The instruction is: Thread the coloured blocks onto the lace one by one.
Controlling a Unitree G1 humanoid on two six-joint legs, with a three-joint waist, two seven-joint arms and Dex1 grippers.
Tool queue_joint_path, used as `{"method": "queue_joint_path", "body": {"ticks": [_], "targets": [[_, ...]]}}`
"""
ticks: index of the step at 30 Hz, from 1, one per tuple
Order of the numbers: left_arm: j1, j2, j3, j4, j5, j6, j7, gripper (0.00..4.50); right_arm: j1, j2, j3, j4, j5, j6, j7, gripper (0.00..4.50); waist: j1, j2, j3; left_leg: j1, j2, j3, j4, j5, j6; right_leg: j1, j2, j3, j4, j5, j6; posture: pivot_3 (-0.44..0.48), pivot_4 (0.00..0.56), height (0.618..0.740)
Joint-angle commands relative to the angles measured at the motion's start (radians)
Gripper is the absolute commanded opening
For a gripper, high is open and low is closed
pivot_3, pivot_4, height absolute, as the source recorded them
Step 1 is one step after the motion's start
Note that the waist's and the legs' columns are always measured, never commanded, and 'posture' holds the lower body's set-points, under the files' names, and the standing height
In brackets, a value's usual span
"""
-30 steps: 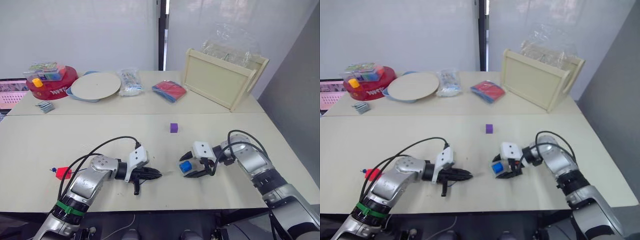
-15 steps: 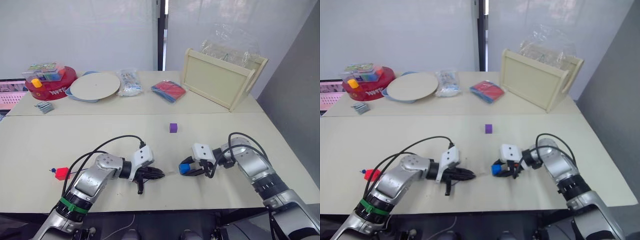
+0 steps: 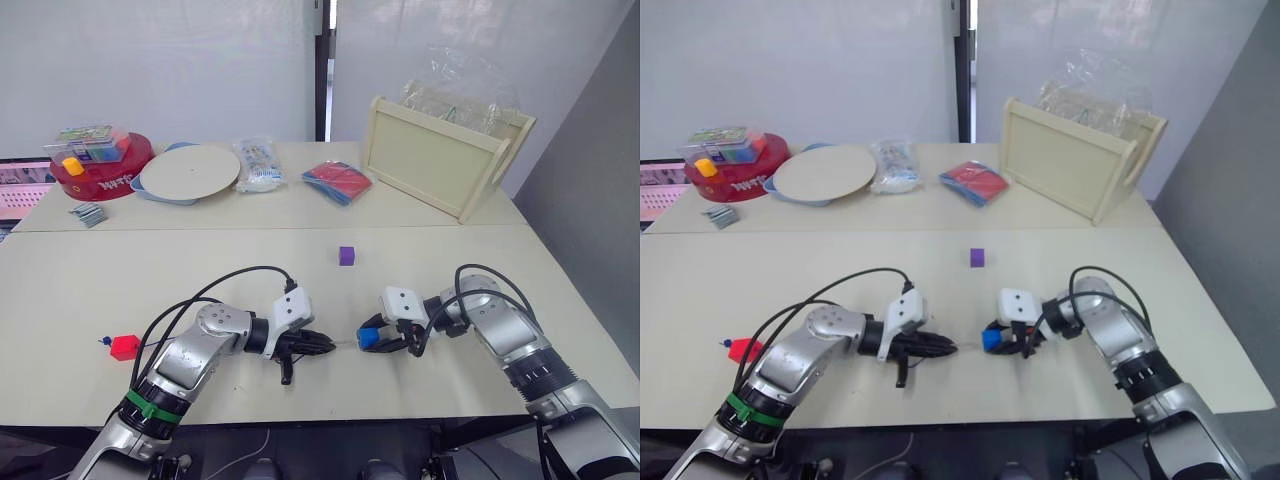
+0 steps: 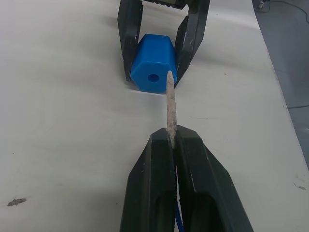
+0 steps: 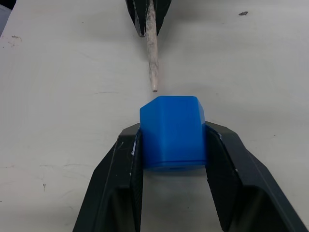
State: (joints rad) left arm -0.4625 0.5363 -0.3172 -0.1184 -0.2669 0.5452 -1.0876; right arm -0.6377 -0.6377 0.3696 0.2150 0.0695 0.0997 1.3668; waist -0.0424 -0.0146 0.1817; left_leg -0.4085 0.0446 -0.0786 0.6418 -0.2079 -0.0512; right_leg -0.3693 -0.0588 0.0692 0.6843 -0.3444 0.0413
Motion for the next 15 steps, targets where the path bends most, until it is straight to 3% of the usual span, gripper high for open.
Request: {"method": "queue_joint_path", "body": {"ticks": [1, 15], "targets": [[-0.027, 0.0, -0.013, -0.013, 0.012, 0.004, 0.004, 0.0, 0.019, 0.006, 0.0, -0.035, 0.004, 0.017, 0.004, 1.29, 0.0, 0.0, 0.0, 0.0, 0.0, 0.0, 0.0, 0.0, 0.0, 0.0, 0.0, 0.0, 0.0, 0.0, 0.0, 0.0, 0.15, 0.74], [-0.028, -0.036, -0.022, -0.03, 0.008, 0.022, 0.026, 0.0, 0.035, -0.001, -0.006, -0.06, -0.003, 0.035, 0.01, 1.29, 0.001, 0.0, 0.0, 0.0, 0.0, 0.0, 0.0, 0.0, 0.0, 0.0, 0.0, 0.0, 0.0, 0.0, 0.0, 0.0, 0.15, 0.74]]}}
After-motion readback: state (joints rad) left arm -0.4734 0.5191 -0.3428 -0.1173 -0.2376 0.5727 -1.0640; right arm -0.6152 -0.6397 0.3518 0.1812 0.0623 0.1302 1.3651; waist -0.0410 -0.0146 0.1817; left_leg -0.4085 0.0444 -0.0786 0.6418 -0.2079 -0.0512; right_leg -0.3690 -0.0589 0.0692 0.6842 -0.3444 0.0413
